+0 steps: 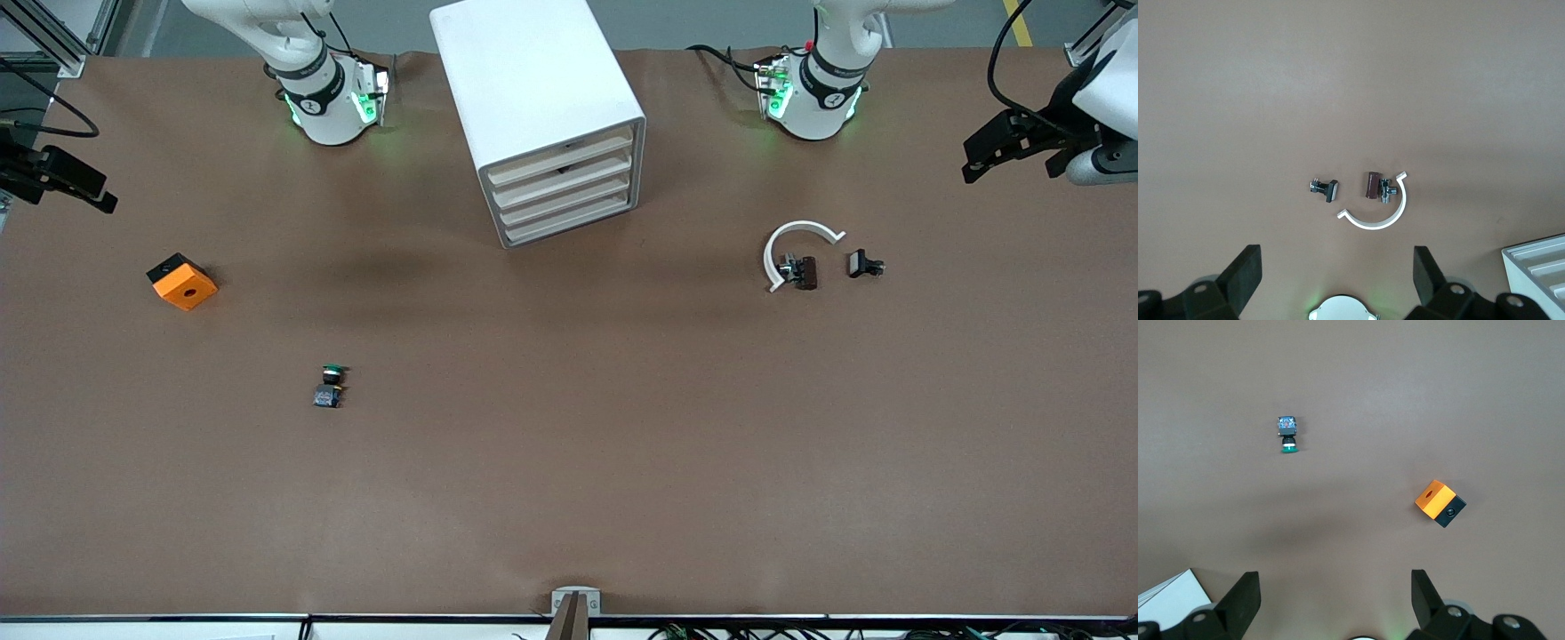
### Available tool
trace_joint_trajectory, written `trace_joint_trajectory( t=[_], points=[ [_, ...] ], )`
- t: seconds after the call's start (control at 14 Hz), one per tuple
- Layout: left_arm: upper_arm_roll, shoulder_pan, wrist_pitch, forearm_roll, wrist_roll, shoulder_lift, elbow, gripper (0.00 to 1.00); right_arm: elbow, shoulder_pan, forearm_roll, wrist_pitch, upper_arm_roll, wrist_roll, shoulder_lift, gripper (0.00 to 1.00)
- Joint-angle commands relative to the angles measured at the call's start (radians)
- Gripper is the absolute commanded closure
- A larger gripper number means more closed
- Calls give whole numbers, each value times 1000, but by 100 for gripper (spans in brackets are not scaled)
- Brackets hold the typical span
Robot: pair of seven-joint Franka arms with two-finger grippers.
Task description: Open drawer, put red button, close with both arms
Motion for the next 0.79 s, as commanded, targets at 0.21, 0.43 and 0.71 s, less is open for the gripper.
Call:
trace_joint_trajectory(
  t=[0.21, 0.43, 0.71],
  points=[
    [8, -1, 14, -5, 17, 27, 36, 0, -23, -9, 9, 12, 5, 5, -24, 0],
    [8, -1, 13, -11, 5, 35, 49, 0, -22, -12, 7, 12, 5, 5, -24, 0],
    [12, -1, 13, -7, -3, 43, 63, 0, -22, -12, 6, 12, 5, 4, -24, 0]
  ],
)
